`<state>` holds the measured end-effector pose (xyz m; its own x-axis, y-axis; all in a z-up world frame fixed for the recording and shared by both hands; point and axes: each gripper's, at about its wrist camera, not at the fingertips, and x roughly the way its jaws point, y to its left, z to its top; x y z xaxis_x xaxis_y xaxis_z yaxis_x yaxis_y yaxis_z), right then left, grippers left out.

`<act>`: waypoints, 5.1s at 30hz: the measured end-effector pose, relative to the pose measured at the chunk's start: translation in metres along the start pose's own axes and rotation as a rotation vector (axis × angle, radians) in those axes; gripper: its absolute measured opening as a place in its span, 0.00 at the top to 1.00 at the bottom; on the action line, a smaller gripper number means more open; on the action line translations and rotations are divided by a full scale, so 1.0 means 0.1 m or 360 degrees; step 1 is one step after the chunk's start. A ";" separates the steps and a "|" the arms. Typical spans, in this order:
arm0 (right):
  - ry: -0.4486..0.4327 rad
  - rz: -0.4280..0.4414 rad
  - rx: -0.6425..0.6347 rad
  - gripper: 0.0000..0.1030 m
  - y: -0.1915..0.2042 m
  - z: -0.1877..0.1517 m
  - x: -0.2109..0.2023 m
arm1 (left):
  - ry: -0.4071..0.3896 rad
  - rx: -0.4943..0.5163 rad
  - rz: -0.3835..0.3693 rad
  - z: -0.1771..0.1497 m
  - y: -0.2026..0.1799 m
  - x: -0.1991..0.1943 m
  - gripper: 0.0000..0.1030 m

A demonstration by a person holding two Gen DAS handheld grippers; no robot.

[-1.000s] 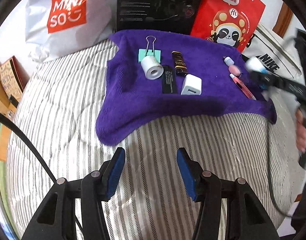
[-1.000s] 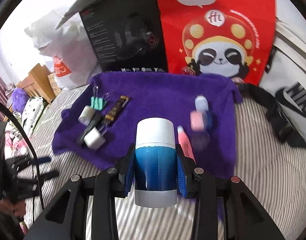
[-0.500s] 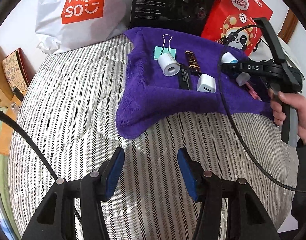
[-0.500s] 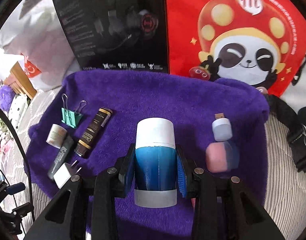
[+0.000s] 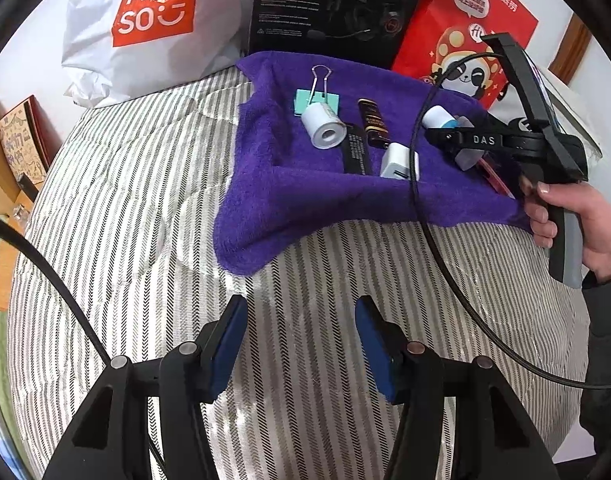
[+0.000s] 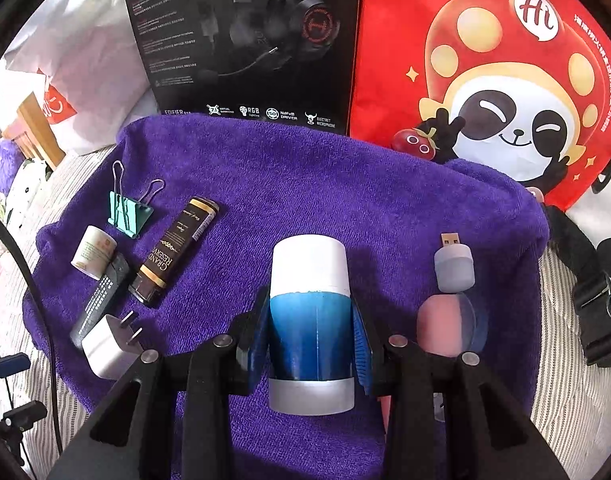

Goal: Organize rigid objects

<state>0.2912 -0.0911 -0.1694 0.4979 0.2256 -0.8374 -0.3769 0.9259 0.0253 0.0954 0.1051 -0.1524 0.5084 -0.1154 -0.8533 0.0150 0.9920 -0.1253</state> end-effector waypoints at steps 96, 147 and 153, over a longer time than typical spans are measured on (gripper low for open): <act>-0.0167 -0.0239 0.0402 0.00 -0.43 -1.71 -2.80 | -0.0288 0.0054 0.0309 -0.06 -1.23 -1.50 0.00; -0.0163 -0.0245 0.0405 0.00 -0.40 -1.72 -2.82 | -0.0264 0.0069 0.0336 -0.07 -1.20 -1.50 0.00; -0.0160 -0.0246 0.0402 0.00 -0.40 -1.73 -2.82 | -0.0262 0.0068 0.0338 -0.07 -1.19 -1.49 0.00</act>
<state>0.0307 -0.2438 -0.0284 0.6138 0.0931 -0.7840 -0.0908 0.9948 0.0471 0.0116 0.0035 -0.0135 0.6374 0.1017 -0.7638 -0.0725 0.9948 0.0720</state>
